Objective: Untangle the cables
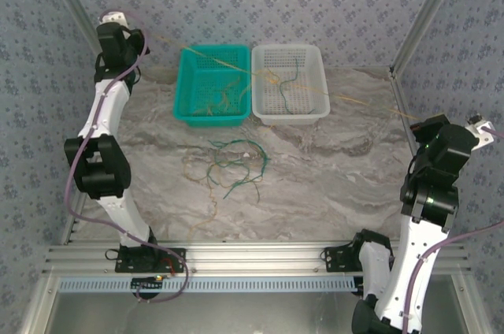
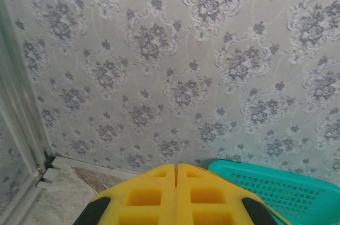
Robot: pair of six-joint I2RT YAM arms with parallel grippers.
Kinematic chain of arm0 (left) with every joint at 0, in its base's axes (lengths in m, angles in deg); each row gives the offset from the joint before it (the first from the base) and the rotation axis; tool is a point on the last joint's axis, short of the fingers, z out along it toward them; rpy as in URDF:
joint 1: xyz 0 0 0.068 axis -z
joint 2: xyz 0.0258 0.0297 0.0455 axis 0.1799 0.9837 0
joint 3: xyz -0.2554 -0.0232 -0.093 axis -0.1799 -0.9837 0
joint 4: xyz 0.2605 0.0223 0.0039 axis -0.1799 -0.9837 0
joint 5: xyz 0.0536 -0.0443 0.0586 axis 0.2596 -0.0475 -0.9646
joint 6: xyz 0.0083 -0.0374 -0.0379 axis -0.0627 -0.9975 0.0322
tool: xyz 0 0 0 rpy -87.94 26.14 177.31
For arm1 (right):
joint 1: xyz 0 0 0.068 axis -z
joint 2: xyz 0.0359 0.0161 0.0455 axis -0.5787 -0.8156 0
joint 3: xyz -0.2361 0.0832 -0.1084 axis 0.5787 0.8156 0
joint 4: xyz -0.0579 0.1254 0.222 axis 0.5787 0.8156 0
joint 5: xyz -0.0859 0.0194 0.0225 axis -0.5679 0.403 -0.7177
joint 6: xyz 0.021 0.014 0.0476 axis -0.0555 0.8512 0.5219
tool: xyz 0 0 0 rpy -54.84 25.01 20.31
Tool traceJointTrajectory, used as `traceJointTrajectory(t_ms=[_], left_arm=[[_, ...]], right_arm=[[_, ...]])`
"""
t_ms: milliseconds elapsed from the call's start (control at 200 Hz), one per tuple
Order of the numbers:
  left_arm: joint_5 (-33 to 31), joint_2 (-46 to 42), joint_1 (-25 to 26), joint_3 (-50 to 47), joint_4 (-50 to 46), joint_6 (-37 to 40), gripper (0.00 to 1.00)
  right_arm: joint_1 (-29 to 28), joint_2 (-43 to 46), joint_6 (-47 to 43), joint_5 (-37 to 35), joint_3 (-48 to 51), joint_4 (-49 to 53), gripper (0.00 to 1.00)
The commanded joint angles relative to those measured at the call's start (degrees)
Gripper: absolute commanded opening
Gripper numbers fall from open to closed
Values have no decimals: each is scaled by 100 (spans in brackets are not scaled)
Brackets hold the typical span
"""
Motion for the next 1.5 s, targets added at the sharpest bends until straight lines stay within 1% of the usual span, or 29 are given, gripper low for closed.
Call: traceJointTrajectory(t_ms=[0,60,110,130,180,220,245,265,300,360,415,485,510,555,620,655,720,770,815,855,944,1069,1134,1184,1259,1319,1369,1464,1494], left_arm=[[-171,1,-236,111,-137,16,0],[21,55,-372,102,-147,-163,0],[202,20,-340,76,-172,-3,0],[115,-11,-287,58,-191,98,0],[-348,-120,-143,3,-248,352,0],[-414,-174,-129,-62,-177,448,0],[-380,-194,-166,-88,-132,399,0],[-492,-188,-189,-63,-148,322,0],[-722,-104,-294,180,-491,-5,0],[-439,130,-588,609,-1048,-529,0],[-618,313,-748,816,-1313,-821,0],[-918,480,-805,879,-1283,-668,0],[-975,541,-801,948,-1334,-594,0],[-964,673,-787,1086,-1553,-453,0],[-1287,938,-698,1574,-2014,-276,0],[-1345,1095,-669,1742,-2175,-222,0],[-1576,1434,-674,2160,-2644,-395,0],[-1544,1605,-681,2330,-2779,-373,0],[-1753,1694,-676,2416,-2905,-505,0],[-1922,1759,-691,2463,-2968,-608,0],[-2072,1897,-803,2583,-3089,-864,0],[-2393,2220,-942,3120,-3572,-965,0],[-2417,2402,-968,3411,-3767,-953,0],[-2276,2493,-953,3609,-3904,-910,0],[-2487,2467,-891,3607,-3999,-941,0],[-2229,2413,-1016,3417,-3724,-1199,0],[-2010,2563,-1189,3590,-3821,-1379,0],[-2510,3123,-1206,4475,-4460,-991,0],[-2576,3270,-1188,4726,-4614,-889,0]], right_arm=[[136,31,-96,-237,-175,170,0],[205,48,30,-34,-125,47,0],[209,33,67,66,-103,-88,0],[209,19,104,110,-91,-106,0],[217,-12,159,125,-117,-24,0],[217,-14,122,45,-135,-9,0],[223,-9,124,8,-138,-4,0],[222,-5,154,-29,-147,25,0],[218,2,214,-101,-188,162,0],[241,45,196,-284,-201,290,0],[314,88,278,-514,-217,449,0],[486,143,353,-613,-198,463,0],[552,153,387,-591,-180,622,0],[647,154,462,-559,-184,713,0],[730,146,539,-512,-139,753,0],[765,136,626,-504,-122,808,0],[825,143,757,-499,-53,868,0],[850,166,794,-406,-11,824,0],[857,146,830,-424,-49,934,0],[866,144,824,-582,-86,1049,0],[997,270,876,-1048,-138,1292,0],[1181,523,965,-1256,-107,1392,0],[1225,505,948,-1205,-142,1407,0],[1228,475,927,-1001,-125,1322,0],[1228,381,982,-934,-138,1371,0],[1272,373,1059,-1087,-138,1451,0],[1420,399,1073,-1252,-207,1556,0],[1683,454,1225,-977,-241,1528,0],[1737,440,1302,-906,-230,1540,0]])
